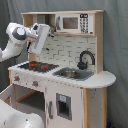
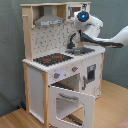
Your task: Play with the kitchen
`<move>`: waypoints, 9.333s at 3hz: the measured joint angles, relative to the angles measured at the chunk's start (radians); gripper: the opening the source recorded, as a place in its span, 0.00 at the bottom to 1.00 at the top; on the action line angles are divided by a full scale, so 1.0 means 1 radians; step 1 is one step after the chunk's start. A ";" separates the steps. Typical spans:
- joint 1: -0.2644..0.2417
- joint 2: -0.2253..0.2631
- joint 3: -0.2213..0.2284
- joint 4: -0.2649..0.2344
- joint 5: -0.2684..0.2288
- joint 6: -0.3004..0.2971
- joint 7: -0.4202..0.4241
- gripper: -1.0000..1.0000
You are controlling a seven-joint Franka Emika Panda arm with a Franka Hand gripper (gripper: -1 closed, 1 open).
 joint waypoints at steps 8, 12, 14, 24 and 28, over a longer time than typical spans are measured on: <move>0.015 0.533 0.090 -0.214 0.201 0.037 -0.192 1.00; -0.195 0.702 0.327 -0.185 0.194 0.059 -0.289 1.00; -0.338 0.701 0.472 -0.160 0.199 0.038 -0.292 1.00; -0.328 0.677 0.703 0.155 0.199 -0.312 -0.221 0.00; -0.492 0.435 0.897 0.352 0.312 -0.217 -0.261 0.00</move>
